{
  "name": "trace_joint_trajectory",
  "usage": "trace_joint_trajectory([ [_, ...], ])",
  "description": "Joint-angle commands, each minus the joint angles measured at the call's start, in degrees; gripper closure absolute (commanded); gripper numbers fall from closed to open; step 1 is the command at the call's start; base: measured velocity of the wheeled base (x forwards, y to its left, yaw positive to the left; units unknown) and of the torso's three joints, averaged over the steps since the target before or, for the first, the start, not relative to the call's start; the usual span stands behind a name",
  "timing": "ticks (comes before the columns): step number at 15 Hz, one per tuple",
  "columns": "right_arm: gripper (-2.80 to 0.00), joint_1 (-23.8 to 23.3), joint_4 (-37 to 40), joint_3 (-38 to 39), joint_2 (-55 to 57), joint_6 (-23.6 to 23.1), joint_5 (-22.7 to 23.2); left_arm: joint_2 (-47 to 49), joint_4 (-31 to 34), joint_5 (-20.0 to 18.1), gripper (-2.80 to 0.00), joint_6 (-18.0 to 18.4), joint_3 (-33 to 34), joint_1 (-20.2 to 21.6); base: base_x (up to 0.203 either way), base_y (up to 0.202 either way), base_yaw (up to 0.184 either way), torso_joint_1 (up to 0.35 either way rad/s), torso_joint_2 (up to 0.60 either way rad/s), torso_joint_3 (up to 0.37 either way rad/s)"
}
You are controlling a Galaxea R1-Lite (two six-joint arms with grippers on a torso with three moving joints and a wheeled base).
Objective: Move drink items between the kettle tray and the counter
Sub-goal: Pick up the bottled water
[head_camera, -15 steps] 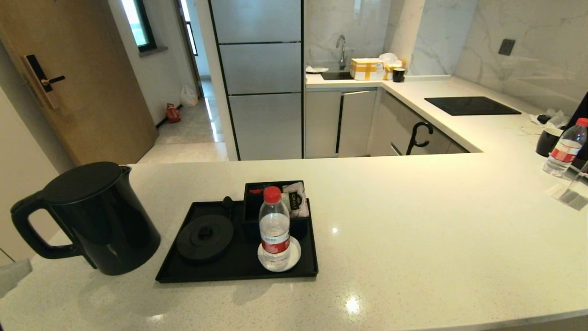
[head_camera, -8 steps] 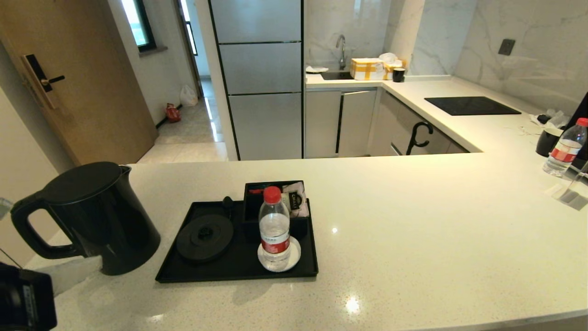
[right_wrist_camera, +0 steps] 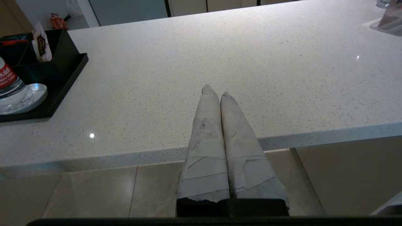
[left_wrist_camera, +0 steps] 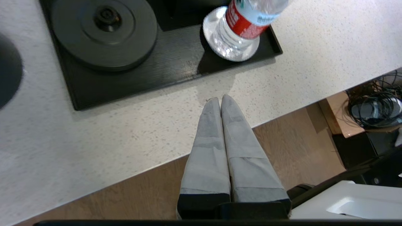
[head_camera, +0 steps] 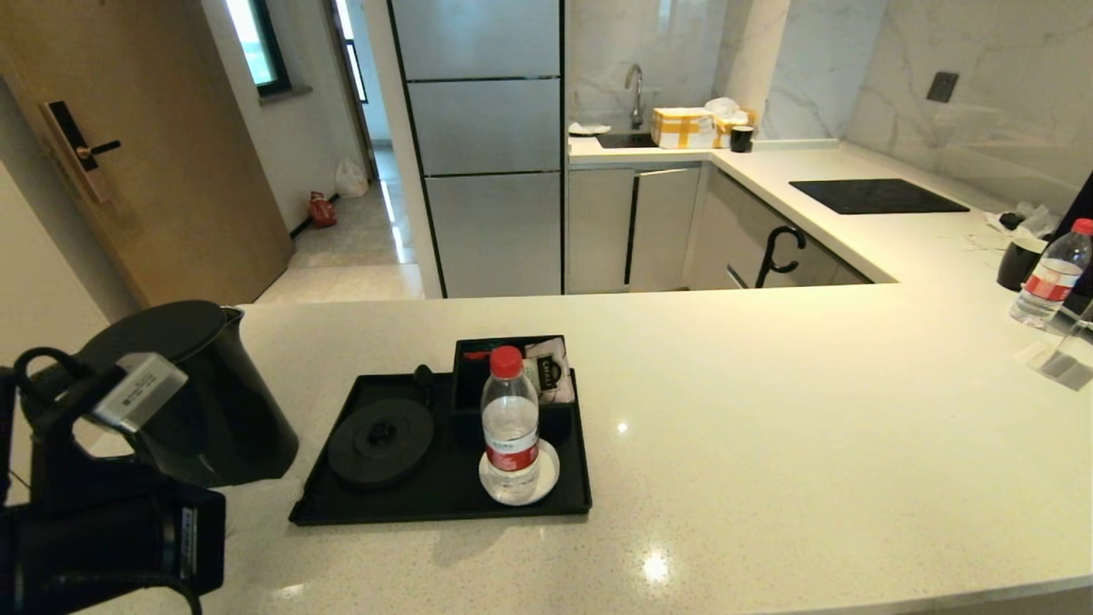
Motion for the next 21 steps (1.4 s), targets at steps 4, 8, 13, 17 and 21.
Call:
trace_joint_trajectory([
  [4,0.0,0.02,-0.02,0.0,0.09,0.01,-0.02,0.78,-2.15,0.04,0.0,-1.0,2.01,-0.43,0.0,0.0,0.0,0.0,0.0,0.0],
  [8,0.0,0.02,-0.02,0.0,0.09,0.01,-0.02,2.92,-4.44,1.6,0.0,-3.31,1.18,-0.43,0.0,0.0,0.0,0.0,0.0,0.0],
  [13,0.0,0.02,-0.02,0.0,0.09,0.01,-0.02,3.63,-7.68,3.79,0.0,-4.6,2.28,-0.43,0.0,0.0,0.0,0.0,0.0,0.0],
  [17,0.0,0.02,-0.02,0.0,0.09,0.01,-0.02,3.54,-7.6,3.79,0.0,-4.69,2.54,-0.43,0.0,0.0,0.0,0.0,0.0,0.0],
  [21,0.0,0.02,-0.02,-0.05,0.09,0.01,-0.02,1.88,-7.6,3.62,0.0,-4.44,4.38,-0.51,0.0,0.0,0.0,0.0,0.0,0.0],
])
